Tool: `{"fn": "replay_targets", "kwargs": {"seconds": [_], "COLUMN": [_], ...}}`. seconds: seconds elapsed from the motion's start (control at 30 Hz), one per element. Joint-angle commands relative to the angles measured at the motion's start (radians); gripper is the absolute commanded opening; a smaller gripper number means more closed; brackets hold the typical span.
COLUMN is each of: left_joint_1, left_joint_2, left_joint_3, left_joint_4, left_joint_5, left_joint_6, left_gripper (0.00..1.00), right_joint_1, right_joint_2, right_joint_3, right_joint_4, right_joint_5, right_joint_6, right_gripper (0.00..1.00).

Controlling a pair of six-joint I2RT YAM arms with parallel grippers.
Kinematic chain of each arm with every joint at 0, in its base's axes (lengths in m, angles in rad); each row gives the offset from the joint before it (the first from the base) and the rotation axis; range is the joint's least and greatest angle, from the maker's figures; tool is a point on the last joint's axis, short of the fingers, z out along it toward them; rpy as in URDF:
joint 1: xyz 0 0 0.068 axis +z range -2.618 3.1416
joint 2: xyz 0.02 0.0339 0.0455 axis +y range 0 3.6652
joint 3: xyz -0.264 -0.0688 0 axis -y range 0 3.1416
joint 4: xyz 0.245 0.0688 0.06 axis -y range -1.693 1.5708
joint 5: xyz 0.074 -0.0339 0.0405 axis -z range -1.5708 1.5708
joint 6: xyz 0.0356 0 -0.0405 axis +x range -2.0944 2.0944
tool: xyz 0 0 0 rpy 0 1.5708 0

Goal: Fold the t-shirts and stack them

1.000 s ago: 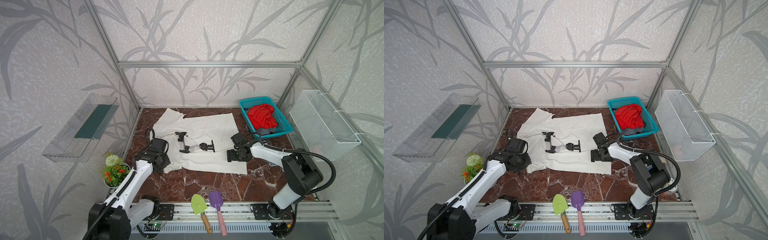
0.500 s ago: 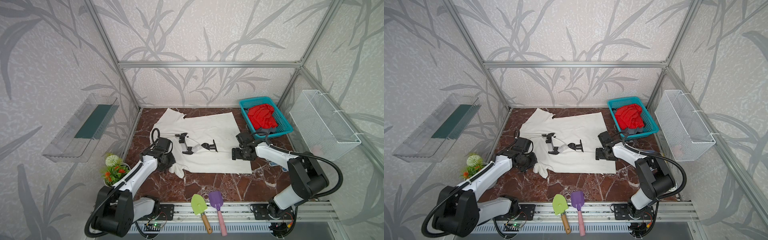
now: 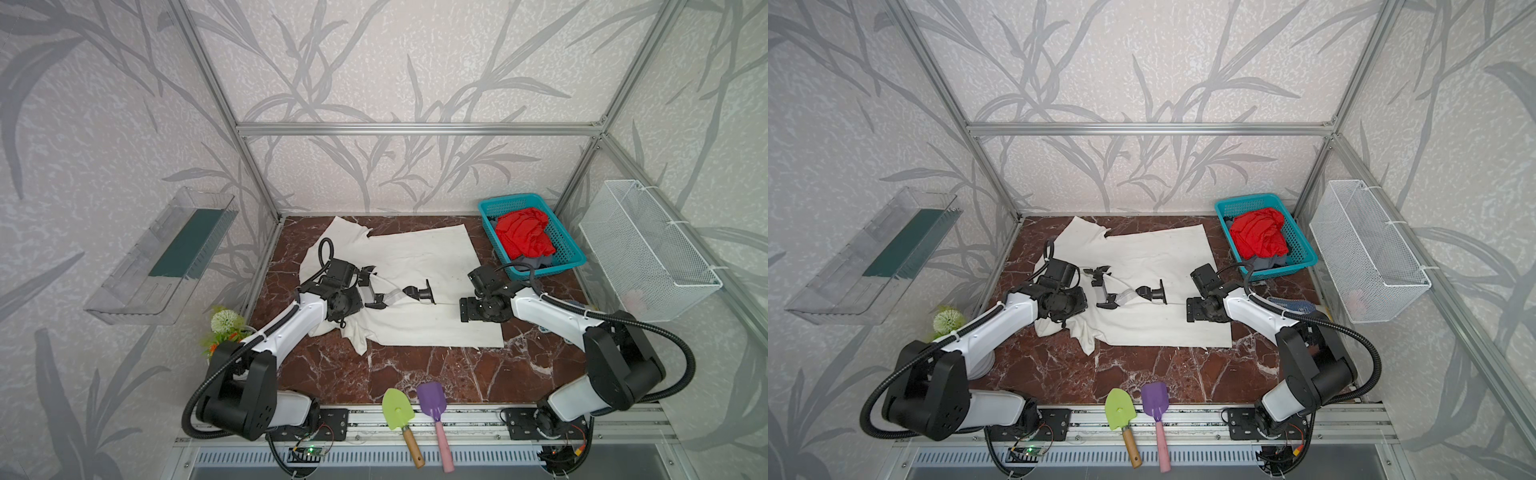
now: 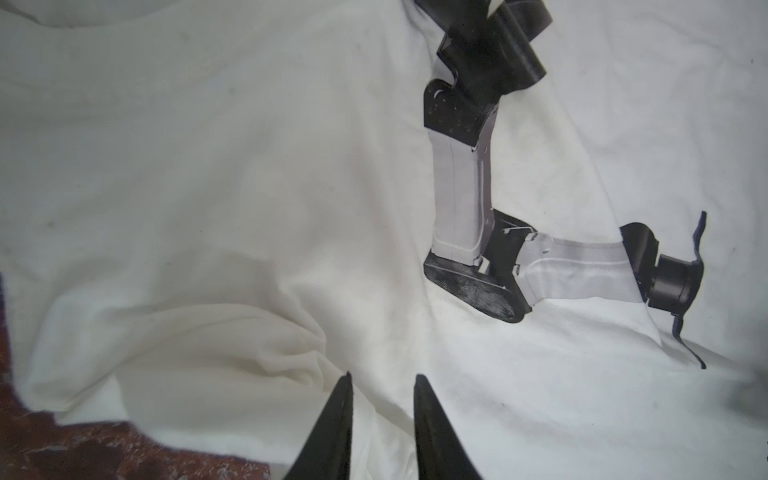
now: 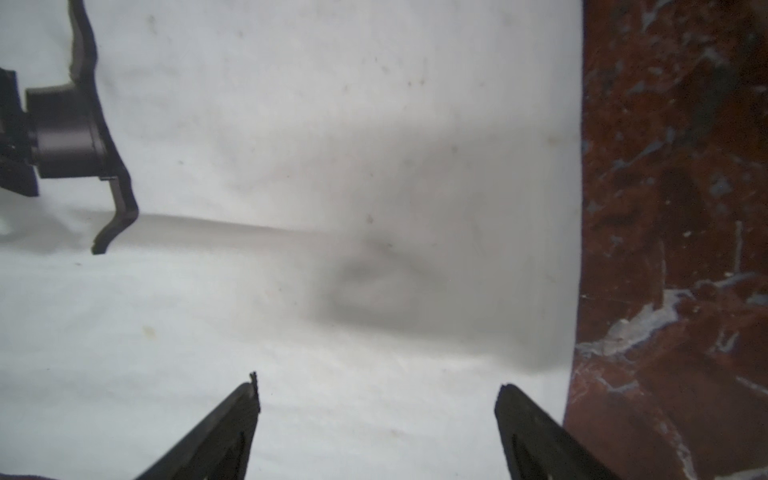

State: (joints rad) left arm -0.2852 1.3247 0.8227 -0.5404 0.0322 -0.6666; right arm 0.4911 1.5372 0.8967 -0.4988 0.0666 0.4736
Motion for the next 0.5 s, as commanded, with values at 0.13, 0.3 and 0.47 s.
{"fn": "replay_targets", "kwargs": {"seconds": [0.13, 0.3, 0.47], "left_joint_1": [-0.005, -0.005, -0.005], "left_joint_2": [-0.223, -0.303, -0.313], "left_joint_3": [-0.169, -0.223, -0.28], "left_joint_4": [-0.127, -0.201, -0.117], "left_joint_5": [-0.123, -0.156, -0.128], "left_joint_6": [-0.097, -0.138, -0.14], "left_gripper": [0.26, 0.22, 0.21], "right_joint_1": [0.005, 0.009, 0.008], "right_joint_2": [0.006, 0.001, 0.004], "right_joint_3": [0.032, 0.026, 0.016], "right_joint_4": [-0.017, -0.017, -0.012], "right_joint_5": [-0.025, -0.022, -0.027], "right_joint_6": [-0.017, -0.021, -0.018], "right_gripper": [0.9, 0.9, 0.9]}}
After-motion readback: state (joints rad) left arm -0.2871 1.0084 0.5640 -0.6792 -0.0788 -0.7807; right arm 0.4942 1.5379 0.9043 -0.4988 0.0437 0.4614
